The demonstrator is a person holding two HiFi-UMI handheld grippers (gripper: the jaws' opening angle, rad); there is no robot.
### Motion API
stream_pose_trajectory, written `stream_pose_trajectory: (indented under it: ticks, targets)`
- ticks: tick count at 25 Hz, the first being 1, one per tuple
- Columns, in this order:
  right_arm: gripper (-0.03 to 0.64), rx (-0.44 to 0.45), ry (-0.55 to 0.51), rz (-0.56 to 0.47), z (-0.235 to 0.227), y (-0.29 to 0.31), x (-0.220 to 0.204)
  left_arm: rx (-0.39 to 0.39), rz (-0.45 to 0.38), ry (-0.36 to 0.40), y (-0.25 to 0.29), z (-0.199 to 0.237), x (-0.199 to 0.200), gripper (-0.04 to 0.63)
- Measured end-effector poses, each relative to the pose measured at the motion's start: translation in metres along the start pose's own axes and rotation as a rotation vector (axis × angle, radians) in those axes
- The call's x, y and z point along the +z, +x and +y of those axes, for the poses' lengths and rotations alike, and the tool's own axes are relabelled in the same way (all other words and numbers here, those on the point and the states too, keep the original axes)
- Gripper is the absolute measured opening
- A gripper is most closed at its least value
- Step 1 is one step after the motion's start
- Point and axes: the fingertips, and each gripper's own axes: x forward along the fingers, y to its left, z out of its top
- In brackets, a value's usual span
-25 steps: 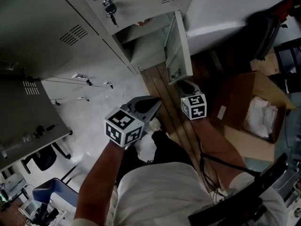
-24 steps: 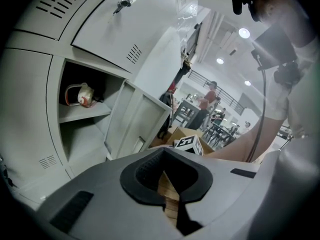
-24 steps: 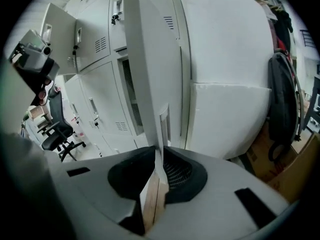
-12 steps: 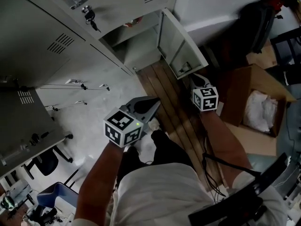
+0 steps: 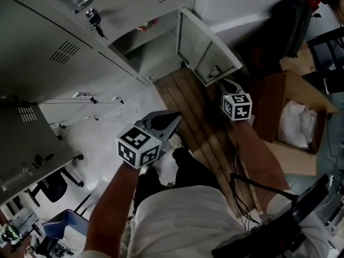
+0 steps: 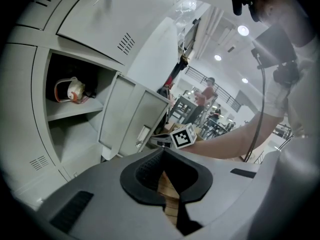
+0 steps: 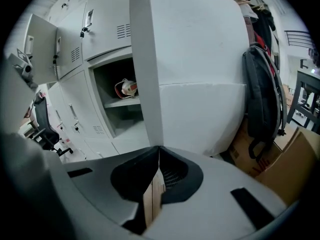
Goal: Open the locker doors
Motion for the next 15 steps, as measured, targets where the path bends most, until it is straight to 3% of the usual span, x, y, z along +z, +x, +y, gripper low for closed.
stream_pose_trajectory:
  ticks: [15]
  targets:
    - [0.02,-0.089,0.004,0.006,-0.023,0.003,0.004,0.035,-0.033,-0.029,-0.02,0.011,-0.007,0.011]
